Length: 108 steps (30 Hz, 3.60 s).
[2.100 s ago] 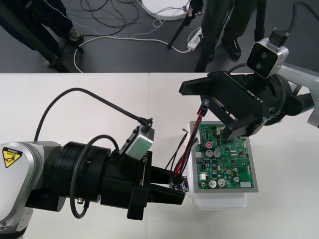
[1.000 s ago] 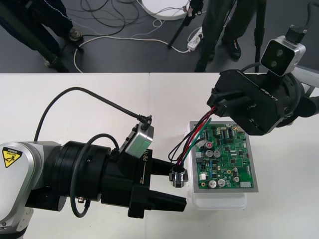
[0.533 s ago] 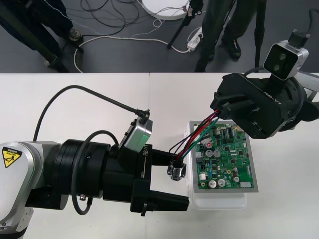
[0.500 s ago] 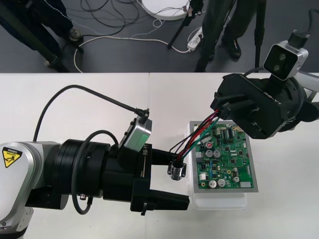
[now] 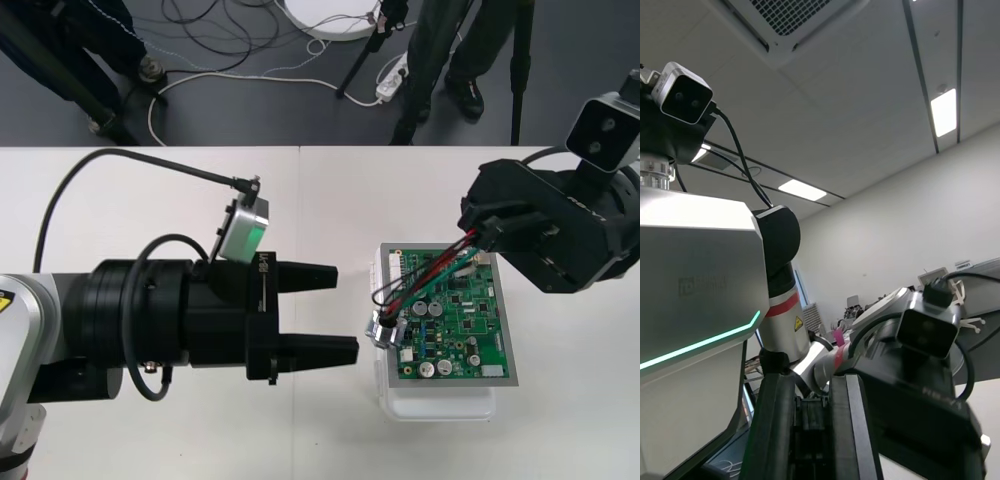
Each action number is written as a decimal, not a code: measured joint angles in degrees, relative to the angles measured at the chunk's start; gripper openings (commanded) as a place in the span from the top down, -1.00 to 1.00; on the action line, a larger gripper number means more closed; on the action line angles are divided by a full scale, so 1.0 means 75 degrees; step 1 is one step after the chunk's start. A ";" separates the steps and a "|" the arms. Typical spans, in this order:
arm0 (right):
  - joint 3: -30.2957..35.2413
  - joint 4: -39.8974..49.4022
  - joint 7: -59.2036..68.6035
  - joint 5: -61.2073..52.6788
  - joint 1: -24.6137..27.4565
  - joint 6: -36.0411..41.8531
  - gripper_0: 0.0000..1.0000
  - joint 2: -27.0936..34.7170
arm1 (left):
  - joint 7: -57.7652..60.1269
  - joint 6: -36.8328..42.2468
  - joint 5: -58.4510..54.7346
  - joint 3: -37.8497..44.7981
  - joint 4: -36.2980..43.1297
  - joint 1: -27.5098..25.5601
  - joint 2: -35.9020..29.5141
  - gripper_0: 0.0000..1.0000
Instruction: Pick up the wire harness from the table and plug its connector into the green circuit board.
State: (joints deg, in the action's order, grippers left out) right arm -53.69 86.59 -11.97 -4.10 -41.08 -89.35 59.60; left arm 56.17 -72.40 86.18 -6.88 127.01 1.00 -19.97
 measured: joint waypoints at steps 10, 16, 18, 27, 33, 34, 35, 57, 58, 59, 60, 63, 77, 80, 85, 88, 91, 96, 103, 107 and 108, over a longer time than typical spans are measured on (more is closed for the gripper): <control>0.0503 0.0439 -0.0006 -0.0021 0.0972 0.0000 1.00 0.0518 | -0.0008 0.0521 -0.0484 0.0293 0.0001 0.0575 -0.0910 -1.00; 0.1321 0.0762 -0.0011 -0.0043 0.1748 0.0000 1.00 0.0631 | -0.0031 0.0744 -0.1228 0.0293 -0.0279 0.1146 -0.1499 -1.00; 0.1615 0.0908 -0.0015 -0.0112 0.2008 0.0000 1.00 0.0633 | -0.0132 0.0772 -0.1501 0.0293 -0.0540 0.1359 -0.1669 -1.00; 0.2367 0.1275 -0.0466 -0.0369 0.2790 0.0118 1.00 0.0632 | -0.2604 0.0810 -0.2410 0.0223 -0.1792 0.2173 -0.2178 -1.00; 0.2441 0.1277 -0.1485 -0.0329 0.2953 0.0498 1.00 0.0631 | -0.3765 0.0843 -0.2738 -0.0146 -0.2576 0.2720 -0.2256 -1.00; 0.2441 0.1277 -0.1772 -0.0292 0.2964 0.0599 1.00 0.0631 | -0.3764 0.0844 -0.2833 -0.0229 -0.2726 0.2819 -0.2256 -1.00; 0.2442 0.1282 -0.2009 -0.0238 0.2976 0.0718 1.00 0.0631 | -0.3764 0.0844 -0.2936 -0.0322 -0.2861 0.2926 -0.2257 -1.00; 0.2443 0.2723 -0.4353 -0.0180 0.3447 0.3315 1.00 0.0635 | -0.5941 0.0883 -0.4267 -0.1353 -0.3605 0.3730 -0.2260 -1.00; 0.2443 0.2792 -0.4441 -0.0190 0.3483 0.3376 1.00 0.0635 | -0.5941 0.0883 -0.4275 -0.1377 -0.3597 0.3731 -0.2260 -1.00; 0.2443 0.2838 -0.4493 -0.0194 0.3510 0.3421 1.00 0.0635 | -0.5941 0.0883 -0.4287 -0.1407 -0.3591 0.3731 -0.2260 -1.00; 0.2443 0.2882 -0.4510 -0.0198 0.3535 0.3471 1.00 0.0634 | -0.5941 0.0883 -0.4308 -0.1440 -0.3588 0.3731 -0.2260 -1.00; 0.2443 0.2977 -0.4534 -0.0197 0.3588 0.3672 1.00 0.0619 | -0.5941 0.0883 -0.4350 -0.1525 -0.3581 0.3732 -0.2261 -1.00; 0.2443 0.3531 -0.5002 0.0166 0.3620 0.4967 1.00 0.0538 | -0.5941 0.0883 -0.4356 -0.1803 -0.3565 0.3745 -0.2261 -1.00; 0.2443 0.3744 -0.5002 0.0167 0.3620 0.5321 1.00 0.0538 | -0.5941 0.0883 -0.4401 -0.1804 -0.3564 0.3746 -0.2261 -1.00; 0.2443 0.3844 -0.5002 0.0167 0.3620 0.5541 1.00 0.0506 | -0.5941 0.0883 -0.4468 -0.1804 -0.3564 0.3746 -0.2262 -1.00; 0.2443 0.3844 -0.5002 0.0168 0.3620 0.5567 1.00 0.0417 | -0.5941 0.0883 -0.4524 -0.1804 -0.3564 0.3746 -0.2262 -1.00; 0.2443 0.3844 -0.5002 0.0170 0.3620 0.5584 1.00 0.0295 | -0.5941 0.0883 -0.4572 -0.1804 -0.3564 0.3746 -0.2262 -1.00; 0.2444 0.3844 -0.5001 0.0173 0.3620 0.5584 1.00 0.0201 | -0.5941 0.0883 -0.4599 -0.1804 -0.3563 0.3746 -0.2262 -1.00; 0.2473 0.3844 -0.5001 0.0426 0.3615 0.5687 1.00 0.0016 | -0.5941 0.0883 -0.4763 -0.1804 -0.3563 0.3747 -0.2262 -1.00; 0.2473 0.3843 -0.4999 0.0668 0.3587 0.5880 1.00 -0.0038 | -0.5941 0.0883 -0.4828 -0.1804 -0.3563 0.3747 -0.2262 -1.00; 0.2473 0.3843 -0.4998 0.0702 0.3575 0.5942 1.00 -0.0061 | -0.5941 0.0883 -0.4834 -0.1804 -0.3563 0.3747 -0.2262 -1.00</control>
State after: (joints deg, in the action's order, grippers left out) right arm -35.14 115.41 -49.45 1.17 -14.27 -44.79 59.14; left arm 11.61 -65.78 49.92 -20.41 100.29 29.10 -36.93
